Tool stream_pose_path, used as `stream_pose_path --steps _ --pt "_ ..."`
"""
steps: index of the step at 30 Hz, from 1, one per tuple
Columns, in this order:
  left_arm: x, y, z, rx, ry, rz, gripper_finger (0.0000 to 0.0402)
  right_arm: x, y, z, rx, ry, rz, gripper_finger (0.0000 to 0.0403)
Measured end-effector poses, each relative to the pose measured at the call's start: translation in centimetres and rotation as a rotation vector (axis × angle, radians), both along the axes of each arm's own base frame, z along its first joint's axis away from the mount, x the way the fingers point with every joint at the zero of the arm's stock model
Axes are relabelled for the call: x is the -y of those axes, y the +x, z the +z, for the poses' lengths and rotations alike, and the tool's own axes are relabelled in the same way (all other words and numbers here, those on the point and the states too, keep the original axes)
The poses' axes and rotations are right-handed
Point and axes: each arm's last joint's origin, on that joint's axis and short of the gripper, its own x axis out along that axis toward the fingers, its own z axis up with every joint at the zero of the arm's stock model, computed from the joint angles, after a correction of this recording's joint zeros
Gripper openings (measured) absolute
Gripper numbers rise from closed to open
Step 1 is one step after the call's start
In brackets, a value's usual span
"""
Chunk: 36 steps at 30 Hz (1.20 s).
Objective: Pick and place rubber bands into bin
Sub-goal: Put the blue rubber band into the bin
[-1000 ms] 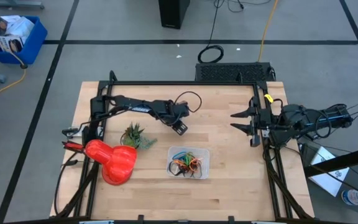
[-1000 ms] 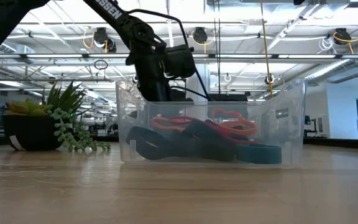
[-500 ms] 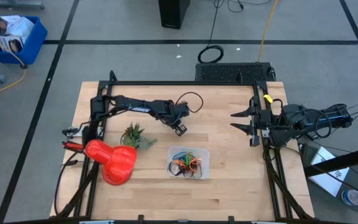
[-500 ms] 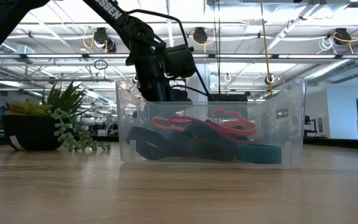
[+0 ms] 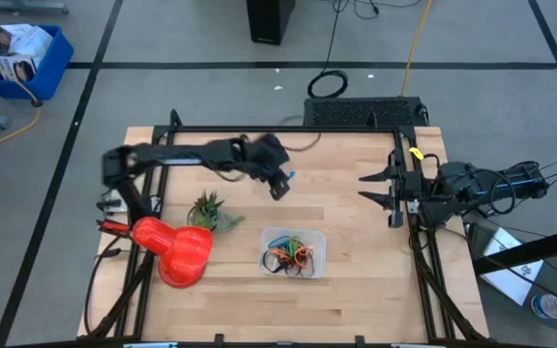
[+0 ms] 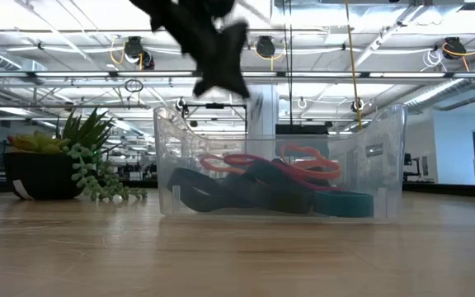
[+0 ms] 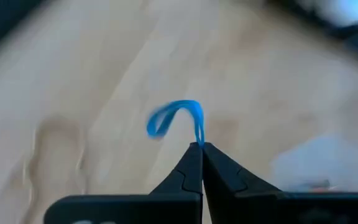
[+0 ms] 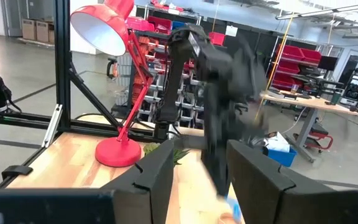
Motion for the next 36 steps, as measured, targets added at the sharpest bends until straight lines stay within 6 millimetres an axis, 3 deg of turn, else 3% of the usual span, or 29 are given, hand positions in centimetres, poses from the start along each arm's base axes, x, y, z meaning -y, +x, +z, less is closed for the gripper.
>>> stream_pose_path --steps 6,10,15,26,36 --pt "1.0 -2.6 7.2 0.32 0.077 -0.165 0.0004 0.0 0.1 0.0 -0.003 -0.001 0.0 0.0141" --pt "1.7 -3.7 9.6 0.445 0.089 -0.248 0.0003 0.0 0.1 0.0 -0.003 -0.001 0.0 0.0141" --pt "2.0 -3.3 9.3 0.467 0.041 -0.352 0.0003 0.0 0.1 0.0 -0.004 -0.001 0.0 0.0141" --pt "4.4 -2.0 8.1 0.571 -0.103 -0.852 0.0005 0.0 0.1 -0.1 -0.003 0.03 -0.001 0.0141" --pt "7.3 0.2 3.8 0.433 -0.208 -0.968 0.0005 0.2 0.5 -0.3 -0.013 0.093 -0.097 0.0141"
